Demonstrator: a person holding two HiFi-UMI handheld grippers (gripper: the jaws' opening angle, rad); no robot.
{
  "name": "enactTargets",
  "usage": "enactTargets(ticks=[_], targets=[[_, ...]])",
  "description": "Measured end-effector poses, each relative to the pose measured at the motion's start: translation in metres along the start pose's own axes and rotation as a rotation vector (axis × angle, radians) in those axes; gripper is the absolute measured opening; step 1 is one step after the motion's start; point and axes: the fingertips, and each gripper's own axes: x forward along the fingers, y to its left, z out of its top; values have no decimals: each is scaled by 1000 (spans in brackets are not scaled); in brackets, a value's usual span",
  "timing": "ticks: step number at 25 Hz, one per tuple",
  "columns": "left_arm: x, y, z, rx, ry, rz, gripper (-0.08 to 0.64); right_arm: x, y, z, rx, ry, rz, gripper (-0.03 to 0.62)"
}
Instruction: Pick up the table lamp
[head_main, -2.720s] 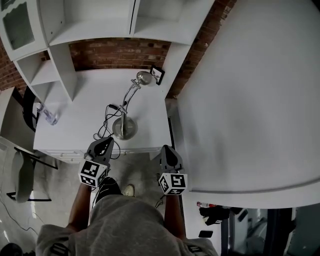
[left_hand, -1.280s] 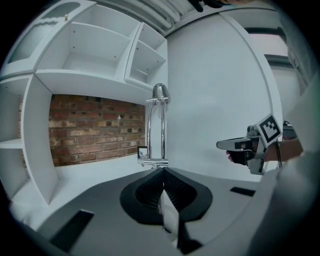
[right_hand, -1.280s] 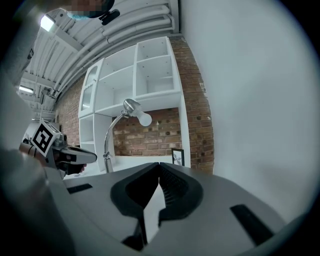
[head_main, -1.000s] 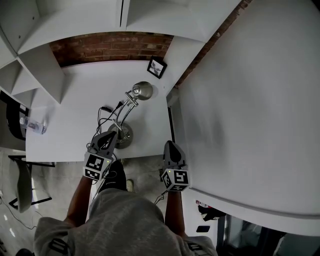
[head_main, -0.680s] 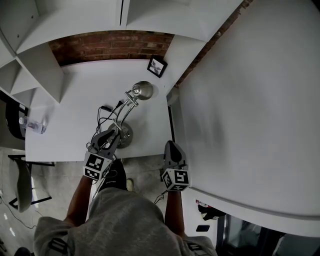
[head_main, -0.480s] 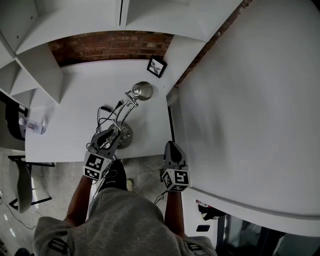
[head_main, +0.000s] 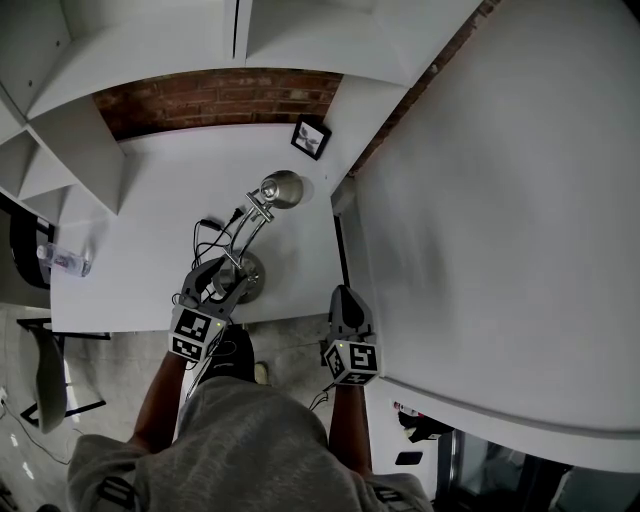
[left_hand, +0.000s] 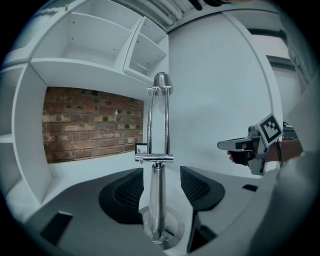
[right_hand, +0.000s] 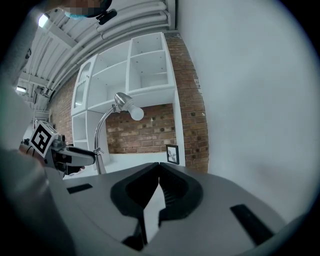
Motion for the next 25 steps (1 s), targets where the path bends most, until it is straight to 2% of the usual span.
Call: enactTargets(ticks=[18, 25], targets=[[22, 5, -6, -27, 26, -29, 229, 7, -11, -3, 9, 9, -28, 23], [34, 6, -5, -15, 14, -46, 220, 10, -18, -1, 16, 5, -47, 22]])
